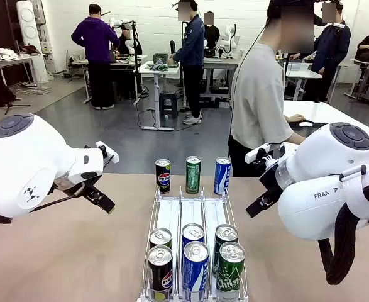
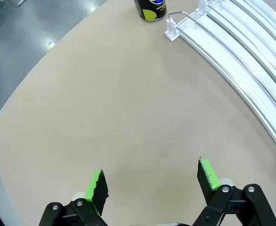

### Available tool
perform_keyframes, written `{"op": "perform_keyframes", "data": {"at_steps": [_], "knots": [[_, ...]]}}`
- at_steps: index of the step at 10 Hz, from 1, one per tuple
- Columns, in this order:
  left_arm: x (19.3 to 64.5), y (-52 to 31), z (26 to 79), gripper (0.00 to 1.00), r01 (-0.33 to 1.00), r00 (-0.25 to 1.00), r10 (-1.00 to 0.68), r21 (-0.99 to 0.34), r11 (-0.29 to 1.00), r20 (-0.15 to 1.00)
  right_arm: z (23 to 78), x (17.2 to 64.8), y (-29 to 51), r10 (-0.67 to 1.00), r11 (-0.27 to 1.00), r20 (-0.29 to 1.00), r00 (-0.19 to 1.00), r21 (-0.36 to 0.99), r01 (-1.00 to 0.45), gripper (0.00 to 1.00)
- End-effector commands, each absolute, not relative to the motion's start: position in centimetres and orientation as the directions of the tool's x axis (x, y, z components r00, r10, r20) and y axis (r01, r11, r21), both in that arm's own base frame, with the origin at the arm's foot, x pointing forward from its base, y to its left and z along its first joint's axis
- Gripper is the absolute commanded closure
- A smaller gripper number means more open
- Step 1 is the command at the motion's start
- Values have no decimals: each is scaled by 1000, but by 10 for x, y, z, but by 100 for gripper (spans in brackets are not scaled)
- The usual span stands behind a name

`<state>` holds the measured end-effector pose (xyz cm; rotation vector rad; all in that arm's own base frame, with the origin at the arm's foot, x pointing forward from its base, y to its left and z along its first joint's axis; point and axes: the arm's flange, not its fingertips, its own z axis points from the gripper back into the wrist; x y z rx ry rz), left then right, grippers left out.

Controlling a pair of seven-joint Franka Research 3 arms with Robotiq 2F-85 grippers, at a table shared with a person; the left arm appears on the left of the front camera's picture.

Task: Retrieve and hand over the desired beverage to the person.
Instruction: Pick up a can of the same type that the person held from the Automatic Can Dispenser.

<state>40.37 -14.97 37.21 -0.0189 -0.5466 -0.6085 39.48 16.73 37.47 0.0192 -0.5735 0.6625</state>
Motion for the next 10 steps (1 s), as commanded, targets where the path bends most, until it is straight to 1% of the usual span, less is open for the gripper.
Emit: {"op": "perform_keyframes", "data": {"at_steps": [1, 10], "knots": [[404, -150, 372, 0, 548, 683, -538, 140, 825, 493, 375, 395, 167, 576, 794, 509, 640, -161, -586, 0], [404, -150, 372, 0, 548, 683, -538, 140, 825, 493, 375, 395, 167, 576, 794, 509, 640, -161, -586, 0]]}}
